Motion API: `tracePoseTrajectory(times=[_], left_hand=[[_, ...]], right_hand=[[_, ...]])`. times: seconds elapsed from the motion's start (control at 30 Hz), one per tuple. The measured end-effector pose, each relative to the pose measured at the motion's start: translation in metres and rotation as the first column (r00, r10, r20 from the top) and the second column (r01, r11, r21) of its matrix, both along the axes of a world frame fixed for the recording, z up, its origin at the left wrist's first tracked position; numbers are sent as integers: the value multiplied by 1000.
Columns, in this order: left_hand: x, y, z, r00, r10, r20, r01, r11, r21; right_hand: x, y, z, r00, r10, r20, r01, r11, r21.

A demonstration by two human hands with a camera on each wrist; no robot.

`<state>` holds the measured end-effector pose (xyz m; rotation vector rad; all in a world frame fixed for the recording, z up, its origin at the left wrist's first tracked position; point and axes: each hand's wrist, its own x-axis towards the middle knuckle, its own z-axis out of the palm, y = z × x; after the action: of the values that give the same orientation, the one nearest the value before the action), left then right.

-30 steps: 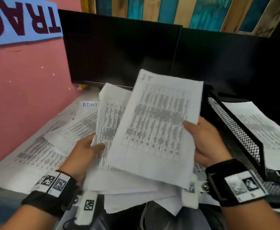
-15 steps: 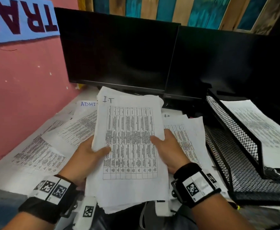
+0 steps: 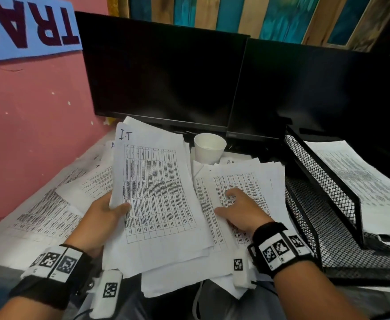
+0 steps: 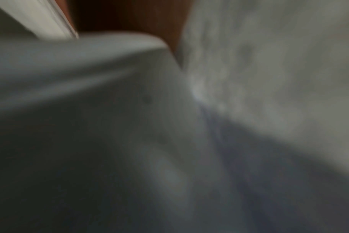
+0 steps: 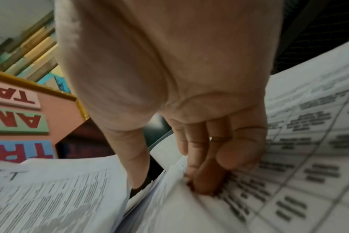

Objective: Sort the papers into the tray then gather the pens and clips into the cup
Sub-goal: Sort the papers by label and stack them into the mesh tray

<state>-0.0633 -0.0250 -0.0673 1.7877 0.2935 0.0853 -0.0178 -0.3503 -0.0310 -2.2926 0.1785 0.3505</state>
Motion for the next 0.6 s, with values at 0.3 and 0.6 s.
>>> tracePoseTrajectory(times=[0.3,0.6], left_hand=[[-5,6,0,1000,27,10,-26,999,-30],[-4,7,5,999,53,-1,-52,993,-107]], right_hand=[[3,2,-9,984,-93,154,90,996,25],[-2,-40,5,912,-286,295,229,950,212]])
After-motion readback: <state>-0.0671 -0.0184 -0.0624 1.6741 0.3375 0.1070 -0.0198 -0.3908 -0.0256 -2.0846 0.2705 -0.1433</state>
